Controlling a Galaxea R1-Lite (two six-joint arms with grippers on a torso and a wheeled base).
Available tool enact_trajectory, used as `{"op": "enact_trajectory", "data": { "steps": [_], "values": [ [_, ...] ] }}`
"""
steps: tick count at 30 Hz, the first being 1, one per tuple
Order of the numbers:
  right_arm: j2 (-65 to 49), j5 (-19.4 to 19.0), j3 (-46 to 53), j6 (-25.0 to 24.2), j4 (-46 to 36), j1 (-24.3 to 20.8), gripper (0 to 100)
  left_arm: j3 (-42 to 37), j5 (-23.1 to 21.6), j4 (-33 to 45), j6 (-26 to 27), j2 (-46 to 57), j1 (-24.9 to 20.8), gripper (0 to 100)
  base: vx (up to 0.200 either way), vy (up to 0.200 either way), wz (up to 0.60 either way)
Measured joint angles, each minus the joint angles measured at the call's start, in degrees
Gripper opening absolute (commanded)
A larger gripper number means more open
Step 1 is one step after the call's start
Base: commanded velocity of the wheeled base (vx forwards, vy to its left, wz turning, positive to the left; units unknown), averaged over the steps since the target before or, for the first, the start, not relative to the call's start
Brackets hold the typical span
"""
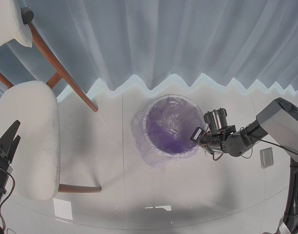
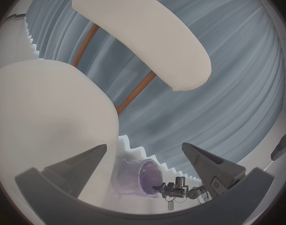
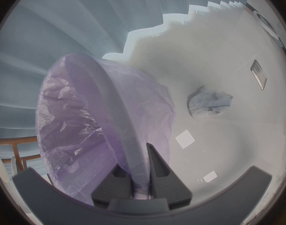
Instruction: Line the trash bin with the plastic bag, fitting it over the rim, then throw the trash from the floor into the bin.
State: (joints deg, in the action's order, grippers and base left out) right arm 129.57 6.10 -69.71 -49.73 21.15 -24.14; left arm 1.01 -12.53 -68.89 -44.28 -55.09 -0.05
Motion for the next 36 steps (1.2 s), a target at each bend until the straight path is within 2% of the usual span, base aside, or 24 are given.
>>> {"op": "enact_trajectory", "data": {
  "steps": [15, 28, 29, 36],
  "values": [
    [3.97, 1.37, -3.89, -1.49, -0.11, -0.06, 0, 0.0, -0.02, 0.02, 0.0, 0.16, 0.79, 100, 0.0, 0.0, 0.0],
    [3.34, 1.51, -3.33, -1.16, -1.23, -0.06, 0, 0.0, -0.13, 0.05, 0.02, 0.22, 0.79, 100, 0.0, 0.0, 0.0],
    [3.23, 1.51, -3.12, -1.13, -1.39, -0.09, 100, 0.0, -0.13, 0.05, 0.0, 0.22, 0.79, 100, 0.0, 0.0, 0.0],
    [2.07, 2.11, -2.65, -1.23, -1.54, -0.17, 100, 0.0, -0.02, 0.02, 0.0, 0.27, 0.76, 100, 0.0, 0.0, 0.0]
  ]
}}
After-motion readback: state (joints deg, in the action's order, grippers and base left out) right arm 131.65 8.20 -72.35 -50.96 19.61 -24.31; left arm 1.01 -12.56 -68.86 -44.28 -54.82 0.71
